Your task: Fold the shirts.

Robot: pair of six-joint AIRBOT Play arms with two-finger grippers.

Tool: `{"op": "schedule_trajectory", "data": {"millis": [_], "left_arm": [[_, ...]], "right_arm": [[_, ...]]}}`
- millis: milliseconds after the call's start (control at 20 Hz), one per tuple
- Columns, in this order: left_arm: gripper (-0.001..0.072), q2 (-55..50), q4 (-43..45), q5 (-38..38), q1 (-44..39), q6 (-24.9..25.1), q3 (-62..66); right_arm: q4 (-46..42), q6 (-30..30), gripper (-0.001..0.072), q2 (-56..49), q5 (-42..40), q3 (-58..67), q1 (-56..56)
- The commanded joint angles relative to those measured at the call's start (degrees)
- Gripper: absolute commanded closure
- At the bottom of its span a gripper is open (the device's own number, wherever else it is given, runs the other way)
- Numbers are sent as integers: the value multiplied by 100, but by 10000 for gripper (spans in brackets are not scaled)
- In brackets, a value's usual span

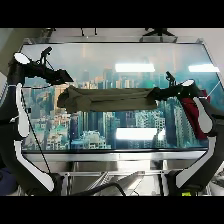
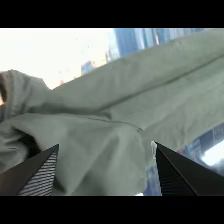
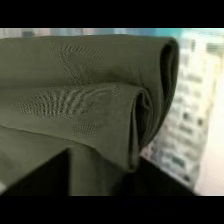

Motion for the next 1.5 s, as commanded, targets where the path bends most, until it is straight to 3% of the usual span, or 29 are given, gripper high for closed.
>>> {"op": "schedule_trajectory", "data": {"millis": [0, 50, 100, 150, 200, 400, 650, 800, 900, 1000, 1100, 1300, 1450], "left_arm": [[59, 26, -7, -214, -153, -61, -90], [60, 24, -4, -199, -238, -61, -203], [211, 24, -7, -142, -369, -61, -378], [503, 24, -7, 13, -531, -44, -586], [688, 22, -4, 227, -710, -33, -776], [686, -105, -4, 1309, -1665, -35, -1121], [686, -1244, -7, 1788, -2839, -455, 155], [685, -1587, -13, 2382, -3224, -647, 365], [686, -1585, -531, 2765, -3239, -675, 114], [685, -1576, -1432, 2389, -3029, -459, 96], [686, -1303, -2065, 1534, -2557, -181, 247], [686, 59, -2245, 590, -1123, -74, 238], [687, 1325, -2253, 671, 103, -79, -70]], "right_arm": [[136, -42, 691, -52, 179, 251, 68], [142, -42, 687, -52, 334, 411, 68], [181, -42, 688, -48, 575, 619, 70], [313, -37, 688, -37, 887, 859, 68], [481, -17, 688, 4, 1187, 1086, 68], [1344, 76, 688, 538, 1912, 1781, 94], [1639, 264, 687, 1161, 2144, 1871, 341], [2273, 260, 687, 1279, 2170, 1871, 605], [2441, 256, 687, 1276, 2020, 1869, 861], [2437, 258, 687, 1250, 1773, 1869, 1106], [2437, 258, 687, 1224, 1493, 1869, 1329], [2437, 256, 687, 1086, 815, 1862, 1823], [2479, 210, 687, 732, -339, 1862, 2549]]}}
